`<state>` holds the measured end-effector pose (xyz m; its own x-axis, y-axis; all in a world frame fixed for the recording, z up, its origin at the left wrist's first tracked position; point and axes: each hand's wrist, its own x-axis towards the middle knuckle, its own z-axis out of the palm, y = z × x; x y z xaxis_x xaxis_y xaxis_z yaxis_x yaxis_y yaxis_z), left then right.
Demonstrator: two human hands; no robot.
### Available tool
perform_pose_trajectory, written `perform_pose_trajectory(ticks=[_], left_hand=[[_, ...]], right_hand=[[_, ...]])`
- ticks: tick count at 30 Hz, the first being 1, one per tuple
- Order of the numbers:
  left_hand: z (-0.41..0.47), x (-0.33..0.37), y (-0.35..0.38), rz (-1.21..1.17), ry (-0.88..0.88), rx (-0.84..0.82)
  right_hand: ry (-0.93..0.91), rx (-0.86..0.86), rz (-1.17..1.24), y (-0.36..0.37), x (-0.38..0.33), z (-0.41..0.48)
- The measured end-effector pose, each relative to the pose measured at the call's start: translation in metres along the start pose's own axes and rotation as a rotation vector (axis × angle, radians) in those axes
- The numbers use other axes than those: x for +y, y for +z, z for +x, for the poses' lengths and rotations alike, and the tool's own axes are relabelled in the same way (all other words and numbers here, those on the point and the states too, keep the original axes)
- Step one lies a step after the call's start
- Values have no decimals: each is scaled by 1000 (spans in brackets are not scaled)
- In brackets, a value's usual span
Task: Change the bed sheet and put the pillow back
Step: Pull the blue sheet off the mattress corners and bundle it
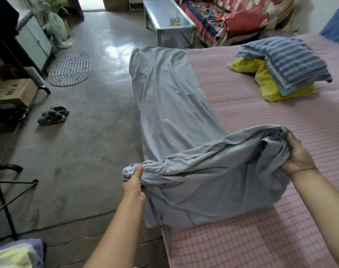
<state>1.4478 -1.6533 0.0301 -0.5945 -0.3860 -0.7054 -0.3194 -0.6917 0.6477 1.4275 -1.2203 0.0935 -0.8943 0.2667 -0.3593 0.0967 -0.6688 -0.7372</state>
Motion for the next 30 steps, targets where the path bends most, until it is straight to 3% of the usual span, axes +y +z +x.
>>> perform_pose_trajectory(ticks=[6,9,16,17,24,30], left_hand=[[68,24,24,84,-110,-15],[101,35,28,124,-157,-13],[159,43,50,219,-235,-21],[165,45,55,221,-240,-21],[205,79,115,148,-158,-25],[226,80,148,148,-113,-73]], right_hand=[[-2,-134,42,41,40,39],[-29,39,21,61,55,61],[-106,119,30,69,71,122],[-84,70,32,72,71,127],[-49,146,-14,130,68,180],[-18,151,-53,133,73,232]])
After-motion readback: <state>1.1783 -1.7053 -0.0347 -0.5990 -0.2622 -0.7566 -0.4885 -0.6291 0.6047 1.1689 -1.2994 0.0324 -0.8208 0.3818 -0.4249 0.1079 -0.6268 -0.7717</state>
